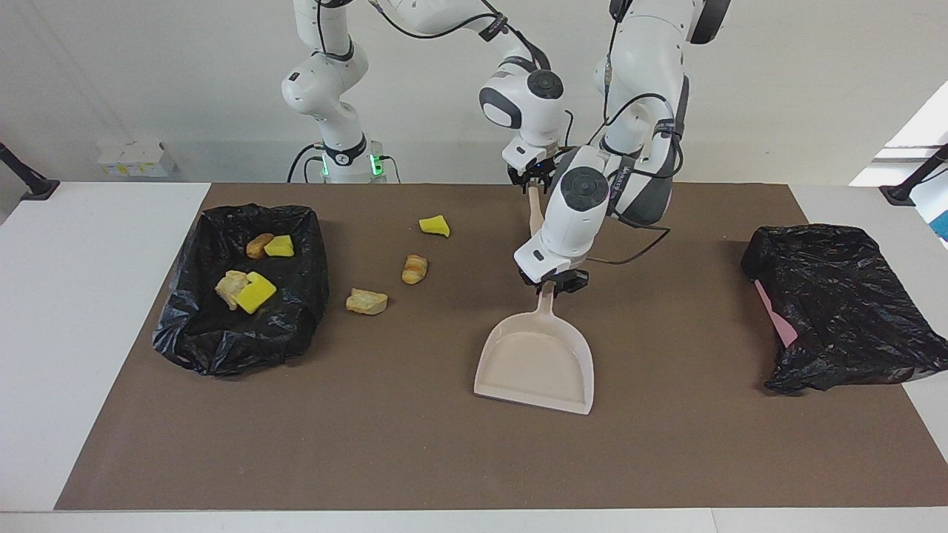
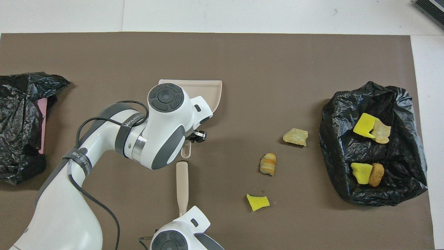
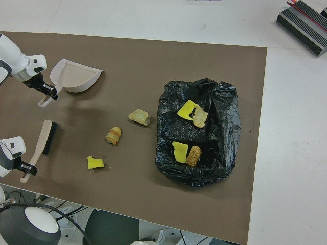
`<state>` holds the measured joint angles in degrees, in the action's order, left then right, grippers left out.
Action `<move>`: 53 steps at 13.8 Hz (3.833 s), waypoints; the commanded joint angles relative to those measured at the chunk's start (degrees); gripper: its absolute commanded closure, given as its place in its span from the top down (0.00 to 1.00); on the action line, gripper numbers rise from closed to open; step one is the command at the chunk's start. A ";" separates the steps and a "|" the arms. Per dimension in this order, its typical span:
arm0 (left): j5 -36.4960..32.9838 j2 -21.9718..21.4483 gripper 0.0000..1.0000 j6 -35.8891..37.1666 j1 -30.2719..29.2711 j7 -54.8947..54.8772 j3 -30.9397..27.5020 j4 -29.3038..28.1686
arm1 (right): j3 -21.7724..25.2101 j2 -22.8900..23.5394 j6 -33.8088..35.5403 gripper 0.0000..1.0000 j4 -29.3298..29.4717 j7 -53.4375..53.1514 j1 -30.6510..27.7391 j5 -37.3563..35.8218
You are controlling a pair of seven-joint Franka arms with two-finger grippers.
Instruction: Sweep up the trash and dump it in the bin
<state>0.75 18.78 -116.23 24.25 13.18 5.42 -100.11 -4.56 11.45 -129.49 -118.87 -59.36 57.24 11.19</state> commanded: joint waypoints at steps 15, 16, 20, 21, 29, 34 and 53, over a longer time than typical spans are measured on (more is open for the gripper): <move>-4.97 -7.70 0.00 6.37 -23.72 -74.47 -0.32 0.36 | 0.26 -6.70 14.33 0.00 -1.10 -14.62 -0.55 -10.83; -5.67 -7.97 0.00 6.45 -24.16 -80.01 -0.41 -0.34 | 0.26 -6.88 16.35 0.00 -1.01 -16.90 -0.64 -10.93; -9.46 -12.53 0.00 4.44 -23.38 -93.16 -0.32 -8.14 | 0.43 -7.41 26.02 0.00 -1.01 -24.91 -2.05 -10.93; -9.54 -14.72 0.00 2.43 -23.29 -93.08 -0.06 -12.26 | 0.43 -7.41 27.17 0.00 -1.01 -27.19 -2.31 -10.93; -9.46 -25.81 0.00 -5.32 -10.12 -76.86 0.03 -32.50 | 0.17 -9.34 32.99 0.00 -5.65 -36.25 -6.62 -6.81; -9.37 -28.27 0.00 -9.80 -4.84 -73.92 0.12 -37.69 | 0.08 -10.84 23.25 0.00 -11.38 -37.75 -6.10 -1.79; -8.75 -25.29 0.00 -15.52 -5.53 -66.89 0.12 -38.40 | -0.27 2.88 5.91 0.00 10.32 -6.13 -8.38 -0.64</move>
<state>-7.70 -6.10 -129.81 18.40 -55.84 5.97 -137.46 -4.70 13.58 -122.97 -110.18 -70.02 48.55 10.46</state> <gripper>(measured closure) 0.674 0.736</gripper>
